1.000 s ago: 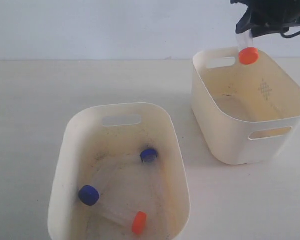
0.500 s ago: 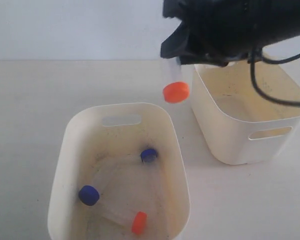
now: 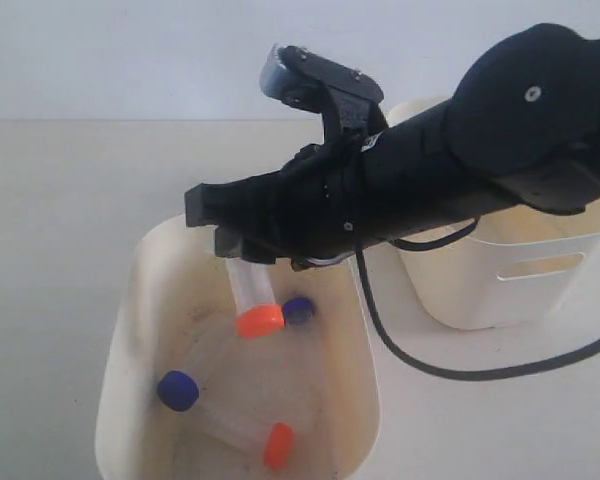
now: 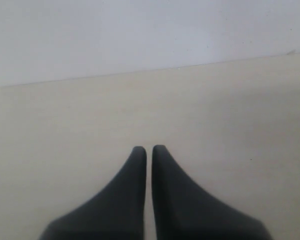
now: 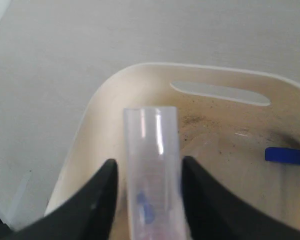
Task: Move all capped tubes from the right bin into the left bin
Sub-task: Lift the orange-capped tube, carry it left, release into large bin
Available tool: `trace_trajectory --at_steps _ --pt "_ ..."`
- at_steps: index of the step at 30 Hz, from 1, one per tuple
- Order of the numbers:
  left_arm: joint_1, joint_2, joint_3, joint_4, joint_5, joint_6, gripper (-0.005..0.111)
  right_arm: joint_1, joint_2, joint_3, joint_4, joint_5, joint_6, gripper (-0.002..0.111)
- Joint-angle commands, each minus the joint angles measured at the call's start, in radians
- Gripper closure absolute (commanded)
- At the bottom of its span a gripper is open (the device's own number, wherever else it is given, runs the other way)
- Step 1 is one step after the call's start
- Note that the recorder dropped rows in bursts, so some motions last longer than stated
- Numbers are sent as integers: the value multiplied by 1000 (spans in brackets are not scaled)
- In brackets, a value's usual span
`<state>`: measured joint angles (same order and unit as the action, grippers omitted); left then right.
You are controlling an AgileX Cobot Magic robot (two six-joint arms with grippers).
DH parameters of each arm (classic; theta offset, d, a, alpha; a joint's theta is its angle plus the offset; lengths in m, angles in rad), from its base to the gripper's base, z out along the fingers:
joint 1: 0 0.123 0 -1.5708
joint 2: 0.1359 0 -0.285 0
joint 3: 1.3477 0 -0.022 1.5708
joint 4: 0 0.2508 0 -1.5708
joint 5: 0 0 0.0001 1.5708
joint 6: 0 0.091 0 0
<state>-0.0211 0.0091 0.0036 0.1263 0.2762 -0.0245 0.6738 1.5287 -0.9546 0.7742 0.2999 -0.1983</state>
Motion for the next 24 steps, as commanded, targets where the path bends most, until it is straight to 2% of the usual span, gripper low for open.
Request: trace_trajectory --at_steps 1,2,3,4,5,6,7,8,13,24 --pt "1 -2 -4 -7 -15 -12 102 24 4 4 5 -19 -14 29" --pt "1 -2 -4 -7 -15 -12 102 24 4 1 5 -19 -14 30" --pt "1 -2 -4 -7 -15 -12 102 24 4 -5 3 -16 -14 37" --pt "1 -2 -4 -7 -15 -12 102 24 4 -19 3 1 -18 53" --pt "1 -2 -4 -7 -15 -12 102 24 -1 -26 -1 13 -23 63" --pt "1 -2 -4 -7 -15 -12 102 24 -25 -33 -5 31 -48 86" --pt "1 -2 -4 -7 -15 -12 102 24 -43 -33 -9 33 -63 100" --pt "1 -2 -4 -7 -15 -12 102 24 -80 -33 -27 29 -78 108" --pt "1 -2 -4 -7 -15 -12 102 22 -190 -33 -64 23 -78 108" --pt "1 -2 -4 -7 -15 -12 102 22 -220 -33 -62 13 -76 108"
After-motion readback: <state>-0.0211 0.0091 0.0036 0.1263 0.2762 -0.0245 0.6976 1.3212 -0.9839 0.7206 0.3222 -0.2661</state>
